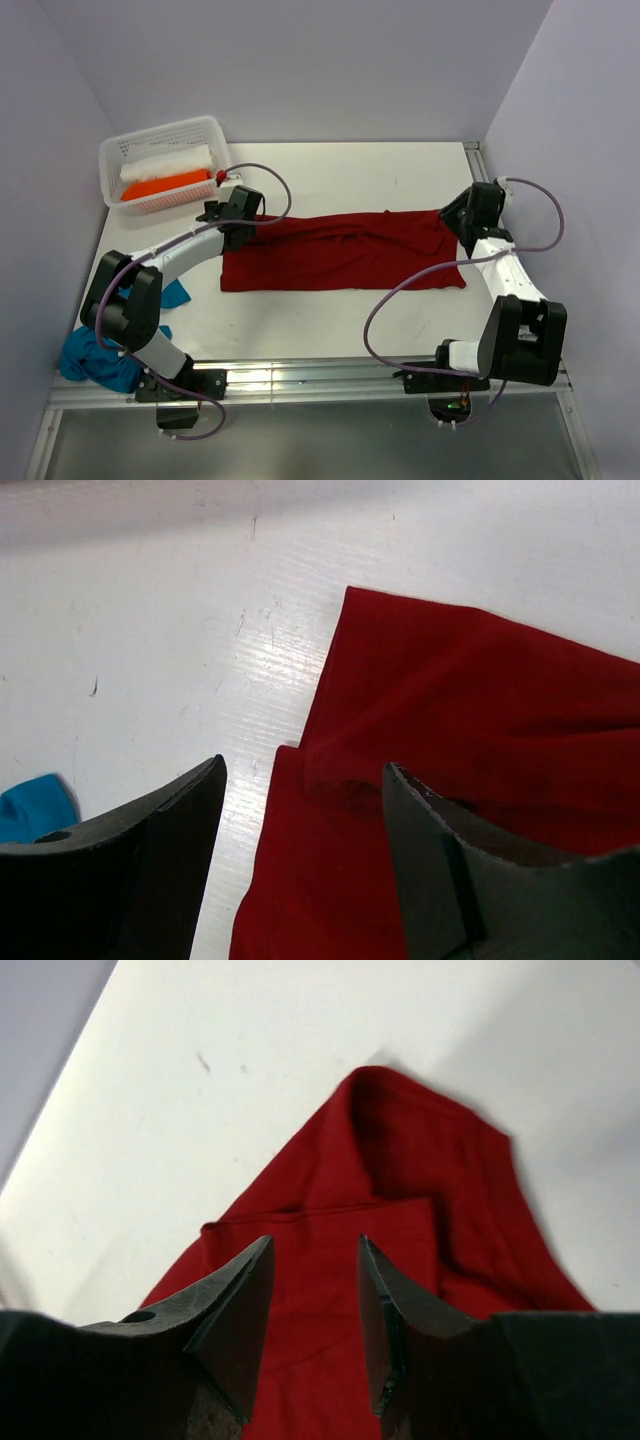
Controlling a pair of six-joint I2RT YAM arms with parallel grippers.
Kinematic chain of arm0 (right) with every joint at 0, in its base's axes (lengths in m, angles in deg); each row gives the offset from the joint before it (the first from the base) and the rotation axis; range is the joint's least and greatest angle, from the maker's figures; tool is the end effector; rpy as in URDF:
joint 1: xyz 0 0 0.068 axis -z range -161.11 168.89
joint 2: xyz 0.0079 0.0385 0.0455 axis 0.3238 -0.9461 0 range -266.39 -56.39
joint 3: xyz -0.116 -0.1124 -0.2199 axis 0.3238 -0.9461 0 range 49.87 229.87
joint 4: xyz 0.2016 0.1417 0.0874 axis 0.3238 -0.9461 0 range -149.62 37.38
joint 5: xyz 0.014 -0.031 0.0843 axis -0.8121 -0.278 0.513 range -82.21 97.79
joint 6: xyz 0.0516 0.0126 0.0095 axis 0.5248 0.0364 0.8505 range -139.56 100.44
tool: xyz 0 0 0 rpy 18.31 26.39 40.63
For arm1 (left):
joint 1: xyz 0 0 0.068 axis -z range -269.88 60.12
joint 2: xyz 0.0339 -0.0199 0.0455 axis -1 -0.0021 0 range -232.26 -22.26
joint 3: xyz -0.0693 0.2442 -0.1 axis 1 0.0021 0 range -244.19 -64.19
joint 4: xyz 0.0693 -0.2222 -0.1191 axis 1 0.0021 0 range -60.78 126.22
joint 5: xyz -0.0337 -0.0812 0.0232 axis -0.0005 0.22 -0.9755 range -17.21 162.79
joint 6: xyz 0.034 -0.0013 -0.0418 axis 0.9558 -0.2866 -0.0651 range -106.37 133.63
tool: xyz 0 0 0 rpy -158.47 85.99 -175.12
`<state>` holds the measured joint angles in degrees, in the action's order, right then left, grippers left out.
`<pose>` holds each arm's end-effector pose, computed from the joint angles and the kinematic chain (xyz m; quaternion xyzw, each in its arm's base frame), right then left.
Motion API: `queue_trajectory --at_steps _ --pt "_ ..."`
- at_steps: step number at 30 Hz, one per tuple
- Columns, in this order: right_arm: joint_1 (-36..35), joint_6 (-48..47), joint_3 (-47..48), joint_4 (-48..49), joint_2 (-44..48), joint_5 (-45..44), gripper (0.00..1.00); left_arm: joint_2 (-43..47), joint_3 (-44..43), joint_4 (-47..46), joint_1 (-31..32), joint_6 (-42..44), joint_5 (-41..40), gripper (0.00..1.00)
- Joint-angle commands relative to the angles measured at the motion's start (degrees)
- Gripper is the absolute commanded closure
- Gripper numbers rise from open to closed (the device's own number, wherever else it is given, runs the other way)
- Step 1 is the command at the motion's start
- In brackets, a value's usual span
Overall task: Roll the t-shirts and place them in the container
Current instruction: Fold the tshirt
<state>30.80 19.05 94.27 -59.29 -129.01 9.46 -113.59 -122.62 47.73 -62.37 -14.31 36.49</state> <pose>0.2695 -0.0557 0.2397 0.3722 0.8046 0.1194 0.4470 0.3011 -0.1330 0.2144 -0.1063 0.8965 0.1141 0.4148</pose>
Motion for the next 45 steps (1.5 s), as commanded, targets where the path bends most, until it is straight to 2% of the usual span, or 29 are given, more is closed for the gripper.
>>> queue_trajectory --at_steps 1,9,18,30,35,39,40,41,42,44,45 --pt "-4.5 -4.0 5.6 -1.4 -3.0 -3.3 0.54 0.2 -2.4 0.3 -0.5 -0.3 0.6 0.31" --pt "-11.6 -5.7 16.1 -5.3 -17.4 -4.0 0.55 -0.6 -1.8 -0.7 -7.2 -1.3 8.0 0.31" --pt "-18.3 -5.4 24.9 -7.6 -29.4 -4.6 0.54 3.4 1.4 -4.4 -10.0 -2.6 12.6 0.31" --pt "-21.4 -2.8 29.1 -8.4 -34.5 -6.2 0.49 4.8 2.6 -4.6 -10.0 -2.8 12.9 0.31" --pt "-21.5 -2.3 30.3 -9.1 -35.8 -6.9 0.5 5.4 2.9 -4.7 -10.0 -2.8 13.0 0.31" --pt "-21.5 -2.0 31.5 -9.8 -37.6 -5.6 0.6 5.2 2.8 -4.4 -10.0 -2.8 12.7 0.31" --pt "-21.5 -2.0 31.4 -9.8 -37.5 -5.5 0.65 5.2 2.8 -4.4 -10.0 -2.7 12.7 0.32" --pt "-21.6 -2.0 31.0 -9.4 -36.8 -5.5 0.82 5.1 2.7 -4.1 -10.0 -2.9 12.6 0.32" --pt "-21.5 -1.8 30.1 -9.1 -36.2 -5.5 0.89 5.1 2.6 -3.9 -10.0 -2.9 12.4 0.33" --pt "-21.5 -1.7 29.0 -8.4 -34.2 -5.5 1.0 5.2 2.8 -3.8 -10.0 -2.9 12.5 0.33" --pt "-21.5 -1.5 28.2 -8.5 -33.5 -5.5 1.0 5.3 2.9 -3.9 -10.0 -3.1 12.5 0.33"
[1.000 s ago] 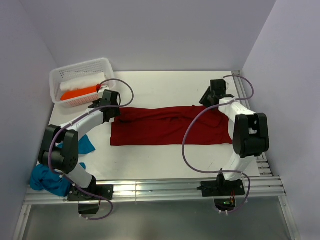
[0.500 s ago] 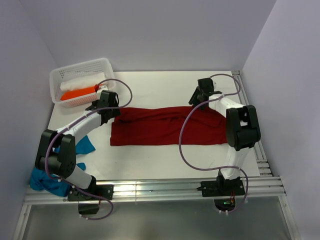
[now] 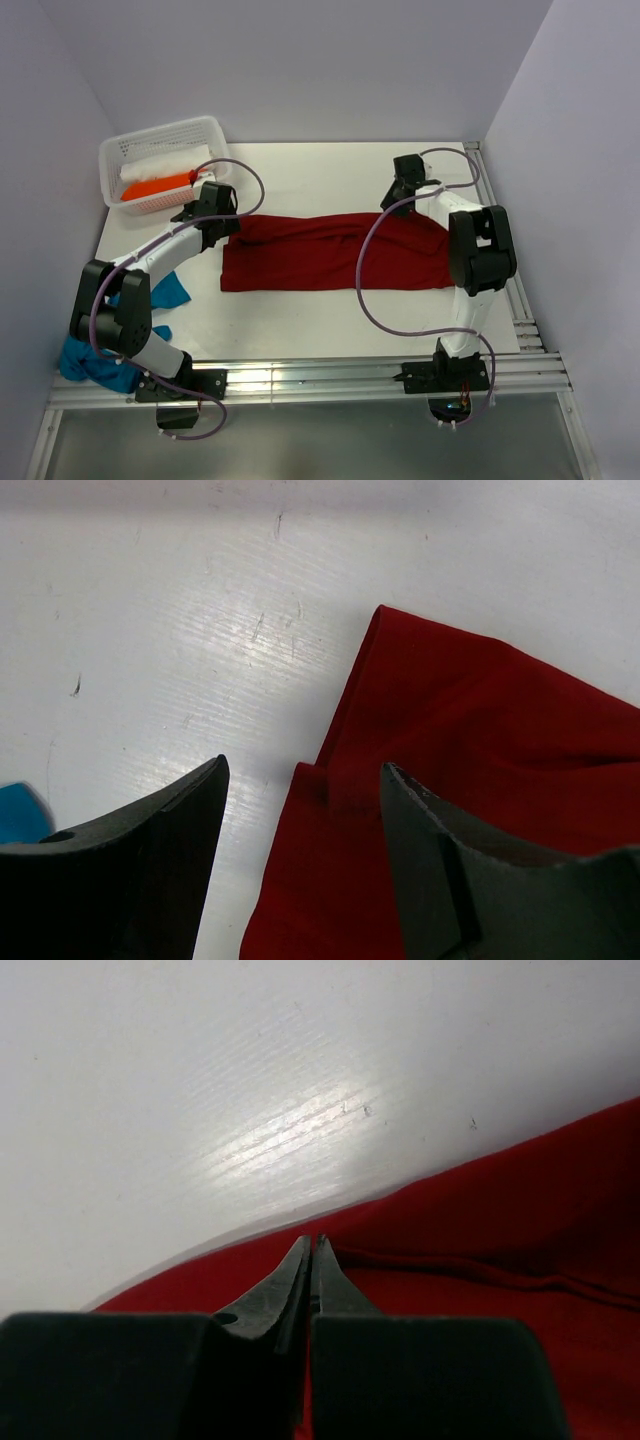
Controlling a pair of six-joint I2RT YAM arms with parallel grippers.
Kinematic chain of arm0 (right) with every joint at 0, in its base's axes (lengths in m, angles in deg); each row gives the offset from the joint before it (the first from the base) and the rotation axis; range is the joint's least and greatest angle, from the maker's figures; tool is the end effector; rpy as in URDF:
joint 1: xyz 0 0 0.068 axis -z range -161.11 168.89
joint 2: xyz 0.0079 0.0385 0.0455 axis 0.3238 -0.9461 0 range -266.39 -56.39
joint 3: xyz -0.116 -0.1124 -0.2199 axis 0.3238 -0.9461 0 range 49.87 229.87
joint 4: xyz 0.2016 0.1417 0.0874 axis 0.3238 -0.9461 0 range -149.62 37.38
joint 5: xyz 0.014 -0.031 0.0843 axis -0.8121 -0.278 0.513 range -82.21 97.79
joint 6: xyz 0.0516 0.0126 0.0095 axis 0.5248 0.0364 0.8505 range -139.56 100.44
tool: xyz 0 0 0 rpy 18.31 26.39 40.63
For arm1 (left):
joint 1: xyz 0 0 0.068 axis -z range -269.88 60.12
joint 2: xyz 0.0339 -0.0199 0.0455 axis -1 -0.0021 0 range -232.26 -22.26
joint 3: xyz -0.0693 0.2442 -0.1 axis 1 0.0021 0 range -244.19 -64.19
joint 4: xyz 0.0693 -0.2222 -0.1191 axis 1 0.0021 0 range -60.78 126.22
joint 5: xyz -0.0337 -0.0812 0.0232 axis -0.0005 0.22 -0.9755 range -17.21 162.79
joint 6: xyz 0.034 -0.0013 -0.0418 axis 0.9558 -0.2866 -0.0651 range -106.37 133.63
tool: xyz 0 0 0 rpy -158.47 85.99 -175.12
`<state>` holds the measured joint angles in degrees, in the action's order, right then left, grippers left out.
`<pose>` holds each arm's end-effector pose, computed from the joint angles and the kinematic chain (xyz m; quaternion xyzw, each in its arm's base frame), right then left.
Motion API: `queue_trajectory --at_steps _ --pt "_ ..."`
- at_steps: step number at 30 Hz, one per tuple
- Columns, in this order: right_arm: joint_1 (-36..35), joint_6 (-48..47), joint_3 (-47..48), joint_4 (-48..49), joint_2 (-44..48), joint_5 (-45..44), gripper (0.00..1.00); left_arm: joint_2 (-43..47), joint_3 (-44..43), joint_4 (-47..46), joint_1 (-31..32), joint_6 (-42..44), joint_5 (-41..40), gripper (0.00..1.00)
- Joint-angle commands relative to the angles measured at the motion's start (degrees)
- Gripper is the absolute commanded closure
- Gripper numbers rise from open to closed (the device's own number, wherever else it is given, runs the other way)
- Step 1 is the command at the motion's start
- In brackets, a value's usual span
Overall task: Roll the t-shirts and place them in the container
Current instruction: Fold the tshirt
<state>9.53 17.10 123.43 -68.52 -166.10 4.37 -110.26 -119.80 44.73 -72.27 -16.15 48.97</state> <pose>0.4044 0.0646 0.1795 0.2325 0.9163 0.1011 0.3101 0.3106 -0.0835 0.2177 -0.1705 0.9002 0.0351 0.3993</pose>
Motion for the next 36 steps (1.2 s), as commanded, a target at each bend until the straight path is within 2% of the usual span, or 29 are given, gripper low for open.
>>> queue_trajectory --at_steps 1,11,22,25,26,28,30,31,33,36 --pt "-0.2 0.3 -1.3 0.7 4.3 -0.1 1.0 2.0 0.2 -0.9 -0.1 -1.3 0.1 0.33" --pt "-3.2 2.0 -9.7 0.2 17.1 -0.4 1.0 1.9 -0.2 -0.4 -0.1 -1.5 0.3 0.33" --pt "-10.3 8.7 -17.9 -4.1 23.9 -5.3 1.0 0.6 -0.7 -0.5 -0.1 -1.5 0.8 0.34" --pt "-12.9 11.2 -21.8 -4.6 26.5 -5.6 0.92 0.4 -0.7 -0.5 -0.1 -1.3 0.8 0.34" --pt "-13.7 11.8 -23.9 -4.5 28.3 -5.4 0.8 0.4 -0.6 -0.7 -0.1 -1.3 1.0 0.34" --pt "-14.2 12.1 -25.9 -3.7 31.4 -3.9 0.7 0.5 -0.5 -1.2 0.0 -1.1 2.1 0.34" --pt "-14.2 11.1 -26.9 -4.5 33.5 -3.9 0.67 0.6 -0.3 -2.2 0.0 -0.5 3.4 0.35" --pt "-14.0 11.0 -26.5 -5.4 35.2 -6.5 0.59 0.7 -0.1 -2.4 0.1 0.0 3.9 0.35" --pt "-13.3 9.7 -25.0 -7.7 36.8 -8.1 0.59 1.3 -0.1 -3.1 1.2 0.8 4.4 0.35" --pt "-8.7 5.7 -23.5 -7.2 37.6 -7.4 0.6 2.0 -1.2 -4.1 4.4 2.0 4.5 0.34"
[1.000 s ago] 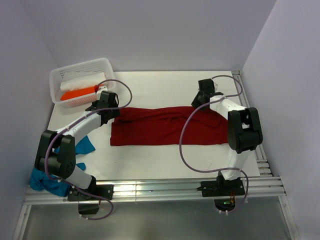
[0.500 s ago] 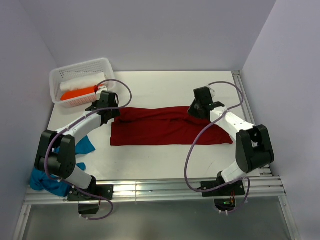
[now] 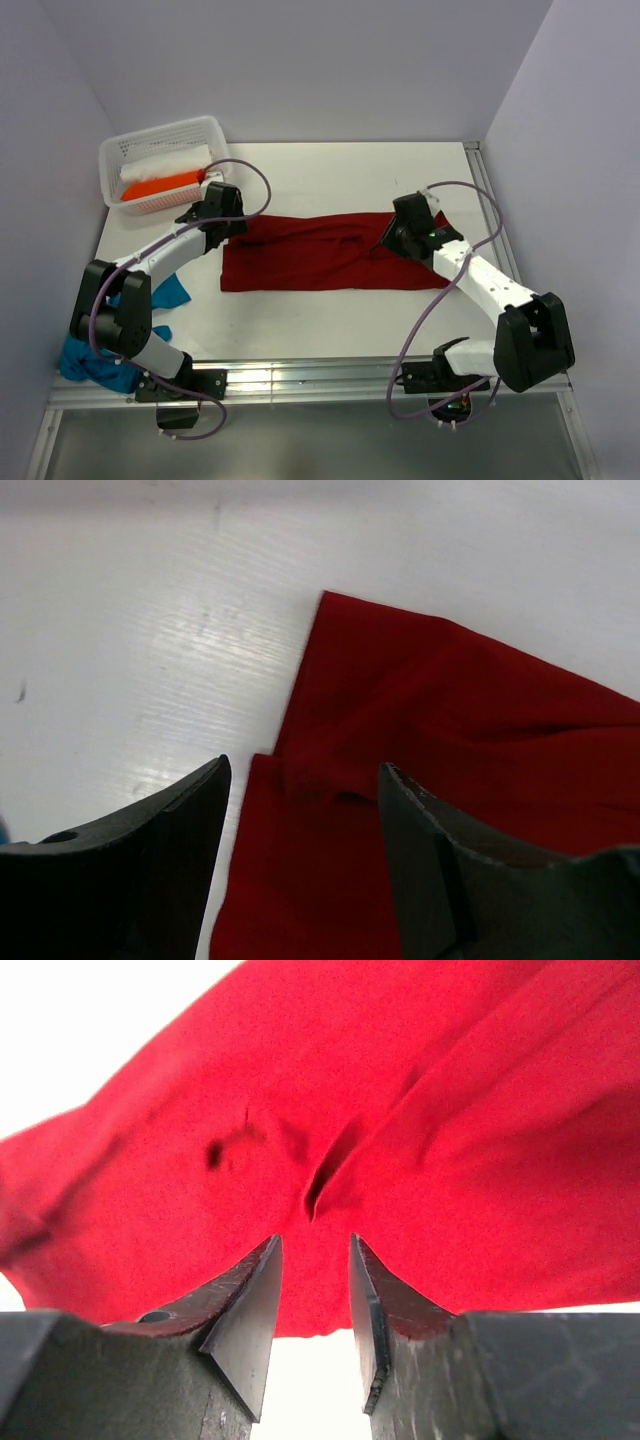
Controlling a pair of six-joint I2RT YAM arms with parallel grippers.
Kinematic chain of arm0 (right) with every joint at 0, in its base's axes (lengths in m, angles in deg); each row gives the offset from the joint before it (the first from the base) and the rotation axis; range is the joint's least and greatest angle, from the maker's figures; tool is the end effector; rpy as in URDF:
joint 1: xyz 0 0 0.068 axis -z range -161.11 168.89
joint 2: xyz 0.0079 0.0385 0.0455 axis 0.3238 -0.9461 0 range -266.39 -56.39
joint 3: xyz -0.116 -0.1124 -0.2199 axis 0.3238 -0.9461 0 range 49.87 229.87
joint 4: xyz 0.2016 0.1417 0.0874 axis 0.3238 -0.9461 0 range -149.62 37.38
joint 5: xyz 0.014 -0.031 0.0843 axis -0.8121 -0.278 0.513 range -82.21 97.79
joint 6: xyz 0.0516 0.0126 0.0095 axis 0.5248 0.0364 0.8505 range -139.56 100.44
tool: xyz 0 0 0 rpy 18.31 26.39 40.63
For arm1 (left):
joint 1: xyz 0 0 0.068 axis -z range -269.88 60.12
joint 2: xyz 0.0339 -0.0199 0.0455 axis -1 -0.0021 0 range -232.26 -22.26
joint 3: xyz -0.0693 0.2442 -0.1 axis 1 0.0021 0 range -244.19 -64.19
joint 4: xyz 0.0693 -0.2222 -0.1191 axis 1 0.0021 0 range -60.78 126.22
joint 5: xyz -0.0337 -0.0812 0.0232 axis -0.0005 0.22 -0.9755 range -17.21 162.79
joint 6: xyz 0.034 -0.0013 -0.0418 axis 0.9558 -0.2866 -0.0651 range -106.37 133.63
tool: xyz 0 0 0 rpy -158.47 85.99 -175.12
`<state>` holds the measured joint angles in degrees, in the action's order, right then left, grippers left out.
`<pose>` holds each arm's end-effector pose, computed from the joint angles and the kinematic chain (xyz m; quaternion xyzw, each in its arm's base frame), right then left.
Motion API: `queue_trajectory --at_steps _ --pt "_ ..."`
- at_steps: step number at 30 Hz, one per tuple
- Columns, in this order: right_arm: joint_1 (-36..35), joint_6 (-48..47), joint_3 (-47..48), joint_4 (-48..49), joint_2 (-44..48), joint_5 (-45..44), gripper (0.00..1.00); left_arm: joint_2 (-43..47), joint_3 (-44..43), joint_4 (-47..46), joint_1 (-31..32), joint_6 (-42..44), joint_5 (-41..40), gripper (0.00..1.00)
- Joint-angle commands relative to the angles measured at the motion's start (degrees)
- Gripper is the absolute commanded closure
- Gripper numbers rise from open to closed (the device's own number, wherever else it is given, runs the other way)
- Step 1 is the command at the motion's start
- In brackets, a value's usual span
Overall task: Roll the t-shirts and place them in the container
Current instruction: Fold the tshirt
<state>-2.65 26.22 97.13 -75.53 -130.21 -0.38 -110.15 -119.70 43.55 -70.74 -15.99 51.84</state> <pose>0.2467 0.0920 0.2281 0.2206 0.9097 0.1359 0.3245 0.3092 -0.0938 0.2187 -0.1503 0.9040 0.0041 0.4002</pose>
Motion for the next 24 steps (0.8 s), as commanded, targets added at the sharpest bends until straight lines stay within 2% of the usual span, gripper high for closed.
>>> queue_trajectory --at_steps 1,6,9,10,16,24 --pt "6.7 -4.3 3.4 0.1 0.6 -2.2 0.6 2.0 -1.6 -3.7 4.0 2.5 2.0 0.33" --pt "14.1 -8.2 8.6 -0.2 -6.4 0.3 0.62 1.8 -3.3 -7.3 10.8 2.8 9.2 0.32" --pt "17.2 -8.8 9.7 2.0 -11.5 2.4 0.63 -3.1 -7.3 -7.6 15.8 2.5 11.1 0.32" --pt "17.8 -9.0 9.9 2.3 -12.5 3.1 0.63 -3.2 -8.6 -7.0 16.9 2.5 10.7 0.32" --pt "21.0 -9.8 11.5 3.1 -19.2 4.9 0.63 -16.0 -19.6 -2.2 24.9 2.5 7.6 0.33" --pt "24.8 -9.0 10.5 4.6 -20.2 7.0 0.57 -25.2 -30.9 -1.8 27.7 2.6 15.3 0.33"
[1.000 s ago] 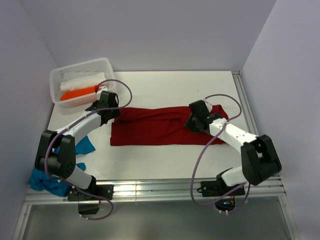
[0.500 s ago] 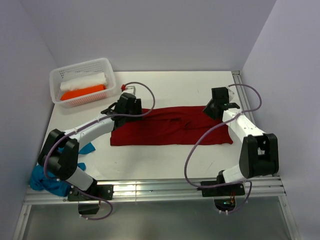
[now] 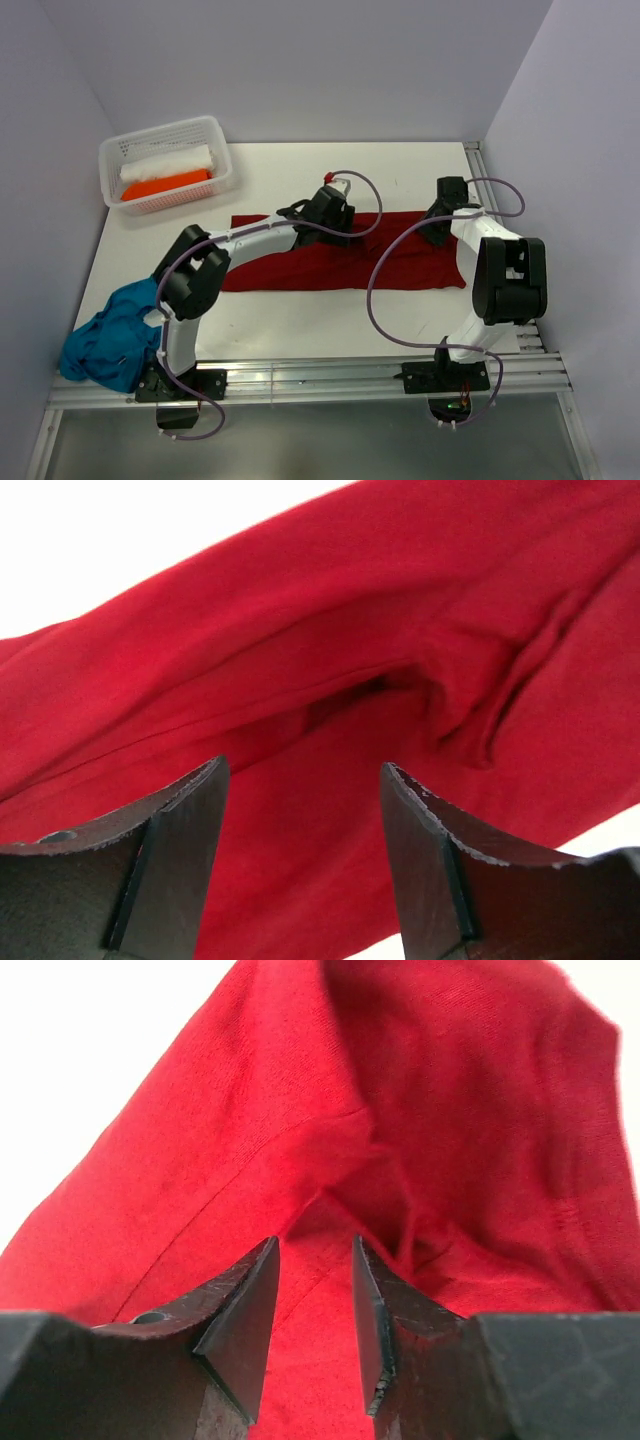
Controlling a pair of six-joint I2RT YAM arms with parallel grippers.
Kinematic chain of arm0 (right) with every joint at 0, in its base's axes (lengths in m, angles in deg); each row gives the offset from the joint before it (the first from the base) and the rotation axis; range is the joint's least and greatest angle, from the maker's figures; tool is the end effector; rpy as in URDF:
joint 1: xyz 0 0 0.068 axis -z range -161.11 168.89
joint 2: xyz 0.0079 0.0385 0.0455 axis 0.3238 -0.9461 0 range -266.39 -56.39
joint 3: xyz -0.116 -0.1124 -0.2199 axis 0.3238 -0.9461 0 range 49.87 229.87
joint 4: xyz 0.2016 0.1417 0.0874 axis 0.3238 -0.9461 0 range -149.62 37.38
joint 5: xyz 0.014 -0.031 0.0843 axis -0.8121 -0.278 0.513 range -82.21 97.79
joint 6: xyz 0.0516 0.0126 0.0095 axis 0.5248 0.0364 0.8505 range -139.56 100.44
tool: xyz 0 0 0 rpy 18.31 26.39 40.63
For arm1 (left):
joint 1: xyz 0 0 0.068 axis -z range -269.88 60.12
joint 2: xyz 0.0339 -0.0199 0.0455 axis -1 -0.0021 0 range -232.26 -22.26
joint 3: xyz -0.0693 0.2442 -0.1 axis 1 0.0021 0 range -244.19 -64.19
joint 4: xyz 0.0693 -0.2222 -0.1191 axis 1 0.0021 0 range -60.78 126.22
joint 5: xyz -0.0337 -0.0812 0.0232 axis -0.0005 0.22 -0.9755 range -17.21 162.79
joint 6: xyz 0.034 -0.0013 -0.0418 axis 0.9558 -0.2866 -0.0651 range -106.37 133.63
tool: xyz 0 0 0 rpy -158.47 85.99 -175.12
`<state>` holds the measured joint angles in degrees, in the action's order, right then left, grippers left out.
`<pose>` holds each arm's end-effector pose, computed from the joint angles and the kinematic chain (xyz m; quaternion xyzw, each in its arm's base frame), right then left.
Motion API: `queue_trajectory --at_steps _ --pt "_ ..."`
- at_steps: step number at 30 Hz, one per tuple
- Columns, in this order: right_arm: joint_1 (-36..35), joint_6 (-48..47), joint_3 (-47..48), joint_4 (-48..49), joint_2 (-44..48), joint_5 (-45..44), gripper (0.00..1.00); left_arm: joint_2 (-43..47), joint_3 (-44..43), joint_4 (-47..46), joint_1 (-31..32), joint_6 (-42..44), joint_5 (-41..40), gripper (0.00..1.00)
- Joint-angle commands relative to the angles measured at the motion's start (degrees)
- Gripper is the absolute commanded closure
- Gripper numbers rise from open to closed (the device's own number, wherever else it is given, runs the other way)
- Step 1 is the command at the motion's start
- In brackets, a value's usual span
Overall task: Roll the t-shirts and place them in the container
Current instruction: Fold the tshirt
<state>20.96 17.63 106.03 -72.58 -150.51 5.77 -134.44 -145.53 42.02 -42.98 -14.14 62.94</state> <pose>0.3269 -0.0130 0.1805 0.3274 0.9035 0.0672 0.2684 0.3049 -0.3169 0.2086 0.1189 0.9087 -0.1752 0.3597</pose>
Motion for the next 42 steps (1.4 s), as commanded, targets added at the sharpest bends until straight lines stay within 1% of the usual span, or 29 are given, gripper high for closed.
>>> queue_trajectory --at_steps 1,5,7,8,9,10,11,14,18,24,30,32,34,35,36,37,38,39,42 --pt "2.0 -0.3 1.5 1.8 -0.4 1.2 0.57 -2.1 -5.9 -0.3 0.0 0.6 6.2 0.33" --pt "3.4 0.5 0.9 2.5 -2.2 3.9 0.57 -4.3 -8.7 -0.9 0.3 0.1 9.4 0.32" --pt "3.6 0.7 -0.2 3.5 -2.5 4.8 0.65 -5.1 -9.9 -1.0 0.7 0.2 11.0 0.32" --pt "3.6 0.6 -0.6 4.0 -2.2 5.8 0.71 -5.4 -10.4 -1.0 1.0 0.3 11.7 0.32" --pt "3.6 0.7 -1.3 4.4 -1.7 5.9 0.87 -5.7 -10.6 -1.0 1.4 0.6 11.9 0.32" --pt "3.6 0.7 -1.7 4.5 -1.3 6.1 0.95 -5.7 -10.8 -0.9 1.7 0.8 11.9 0.32" --pt "3.7 0.7 -1.9 4.3 -0.7 6.2 1.0 -5.8 -11.0 -0.9 2.0 0.9 12.2 0.32" --pt "3.7 0.7 -3.8 4.2 2.6 5.6 1.0 -5.6 -11.0 -1.0 2.6 1.3 13.1 0.32" --pt "3.7 0.1 -8.0 4.4 10.4 5.7 1.0 -5.3 -10.9 -1.5 3.2 1.9 15.1 0.32" --pt "3.7 -1.4 -14.4 4.2 21.1 6.2 1.0 -8.0 -13.1 0.1 4.6 2.6 15.1 0.32" --pt "3.6 -2.2 -19.8 1.8 26.3 8.0 1.0 -10.2 -14.9 1.3 5.1 2.0 16.6 0.32" --pt "3.6 -1.6 -21.3 0.5 28.1 7.0 1.0 -11.0 -16.1 2.4 5.3 1.8 16.8 0.32" --pt "3.6 -0.2 -23.3 -1.0 32.0 4.8 1.0 -12.0 -17.3 3.2 5.6 1.6 17.3 0.32" --pt "3.6 0.0 -24.0 -1.4 34.9 4.1 0.93 -12.4 -18.3 4.0 5.7 1.3 17.8 0.32" --pt "3.6 0.1 -25.3 -1.5 36.5 2.8 0.9 -13.0 -18.8 4.5 5.8 1.2 18.0 0.32" --pt "3.6 0.8 -25.7 -2.3 37.8 2.1 0.81 -13.3 -19.3 4.8 5.9 1.1 18.1 0.32" --pt "3.7 1.0 -26.1 -2.7 40.0 0.9 0.57 -13.7 -19.6 5.0 6.3 1.1 18.1 0.32" --pt "3.6 1.0 -26.3 -2.6 40.9 1.0 0.52 -13.9 -19.8 5.0 6.5 1.0 18.2 0.32" --pt "3.7 0.7 -26.3 -1.5 42.8 1.8 0.52 -14.2 -19.9 5.2 7.2 0.8 17.8 0.33"
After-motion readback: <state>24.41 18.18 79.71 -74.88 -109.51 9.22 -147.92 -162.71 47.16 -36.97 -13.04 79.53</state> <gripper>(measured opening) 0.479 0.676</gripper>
